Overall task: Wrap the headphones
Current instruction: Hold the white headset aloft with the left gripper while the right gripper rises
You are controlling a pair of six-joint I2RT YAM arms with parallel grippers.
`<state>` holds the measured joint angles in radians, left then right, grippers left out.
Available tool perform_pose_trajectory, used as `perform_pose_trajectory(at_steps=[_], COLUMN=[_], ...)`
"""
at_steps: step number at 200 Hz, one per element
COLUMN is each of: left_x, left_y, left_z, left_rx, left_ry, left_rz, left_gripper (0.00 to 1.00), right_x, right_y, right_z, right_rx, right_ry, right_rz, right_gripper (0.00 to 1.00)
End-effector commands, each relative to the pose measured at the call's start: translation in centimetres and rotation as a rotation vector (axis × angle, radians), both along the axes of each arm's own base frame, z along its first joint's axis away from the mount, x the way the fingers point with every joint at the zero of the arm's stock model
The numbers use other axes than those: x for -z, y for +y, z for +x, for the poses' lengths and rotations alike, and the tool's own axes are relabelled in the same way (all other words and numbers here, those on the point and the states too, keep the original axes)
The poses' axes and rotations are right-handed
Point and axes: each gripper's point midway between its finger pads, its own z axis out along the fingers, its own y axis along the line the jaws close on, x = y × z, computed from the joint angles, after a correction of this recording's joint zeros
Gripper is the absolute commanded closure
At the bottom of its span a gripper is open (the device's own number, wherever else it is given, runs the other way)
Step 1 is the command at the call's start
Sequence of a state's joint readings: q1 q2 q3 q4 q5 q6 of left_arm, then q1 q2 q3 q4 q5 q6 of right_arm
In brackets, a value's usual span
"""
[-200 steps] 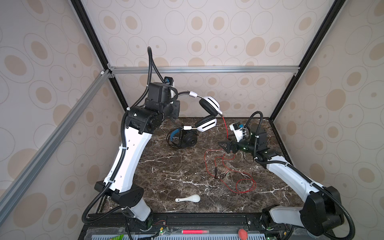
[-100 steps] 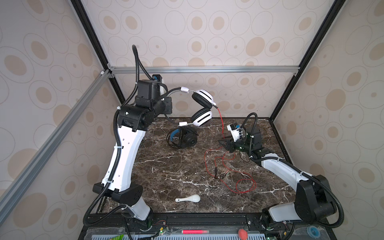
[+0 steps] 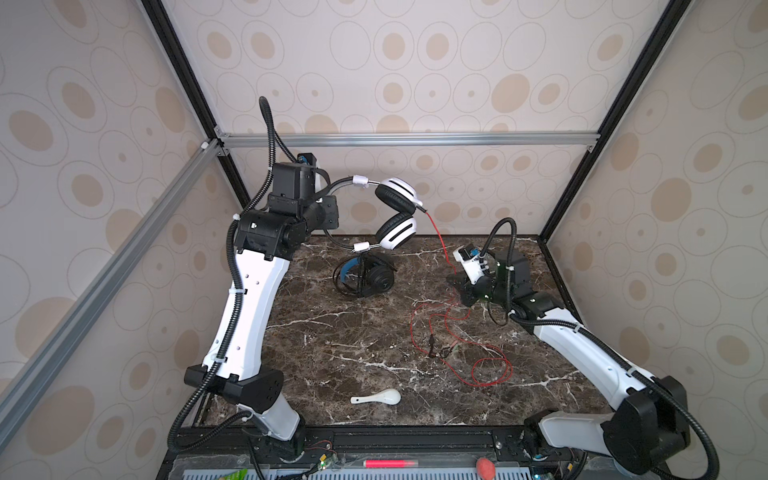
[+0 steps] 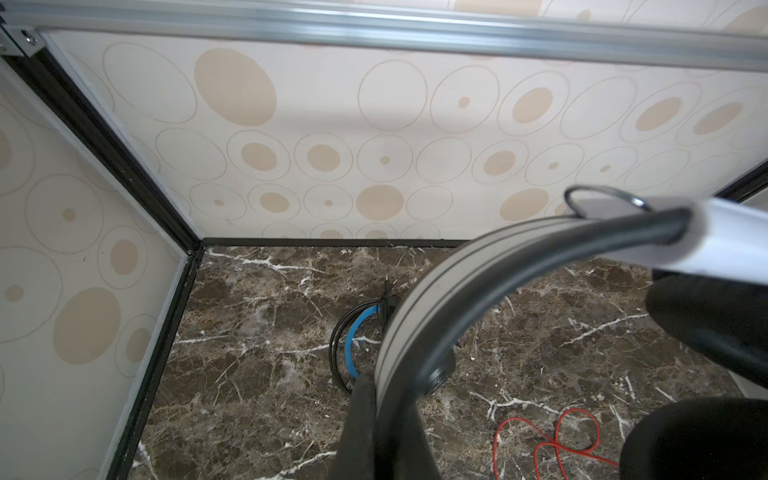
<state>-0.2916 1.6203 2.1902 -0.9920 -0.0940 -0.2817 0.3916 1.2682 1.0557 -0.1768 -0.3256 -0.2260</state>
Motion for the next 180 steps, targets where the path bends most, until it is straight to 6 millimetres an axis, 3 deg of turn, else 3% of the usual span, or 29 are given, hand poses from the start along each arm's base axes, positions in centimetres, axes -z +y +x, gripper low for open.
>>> perform_pose_trajectory(at_steps=[1, 19, 46, 84, 104, 136, 180], left_x=[-1.5, 0.0, 1.7, 4.7, 5.3, 5.2, 4.4], left_y=[0.6, 0.0, -1.5, -5.2, -7.4, -9.9, -11.7], left_z=[0.3, 0.6, 0.5, -1.4, -3.2, -5.9, -8.9], left_rx=[-0.021, 0.009, 0.092, 0.254, 0.344, 0.481, 0.613], left_ry=[-0.087, -0.065, -0.068, -0.043, -0.063, -0.095, -0.101], left_rz=[-0.01, 0.007, 0.038, 0.112, 0.091, -0.005, -0.101], left_gripper=[1.0, 1.0, 1.0, 1.0, 1.0, 1.0, 1.0], right_x=[-2.1, -5.2, -10.4, -14.3, -15.1, -14.7, -13.7], right_y=[-1.9, -1.6, 0.5, 4.6, 5.6, 6.5, 6.6], right_z=[-0.9, -1.0, -1.0, 0.1, 1.5, 2.9, 3.7], right_rx=[0.005, -0.028, -0.084, -0.113, -0.084, -0.049, -0.018], right_ry=[-0.145, -0.261, -0.382, -0.486, -0.493, -0.449, -0.393], right_rz=[-0.35, -0.49, -0.567, -0.655, -0.647, -0.624, -0.601], right_gripper=[1.0, 1.0, 1.0, 1.0, 1.0, 1.0, 0.94])
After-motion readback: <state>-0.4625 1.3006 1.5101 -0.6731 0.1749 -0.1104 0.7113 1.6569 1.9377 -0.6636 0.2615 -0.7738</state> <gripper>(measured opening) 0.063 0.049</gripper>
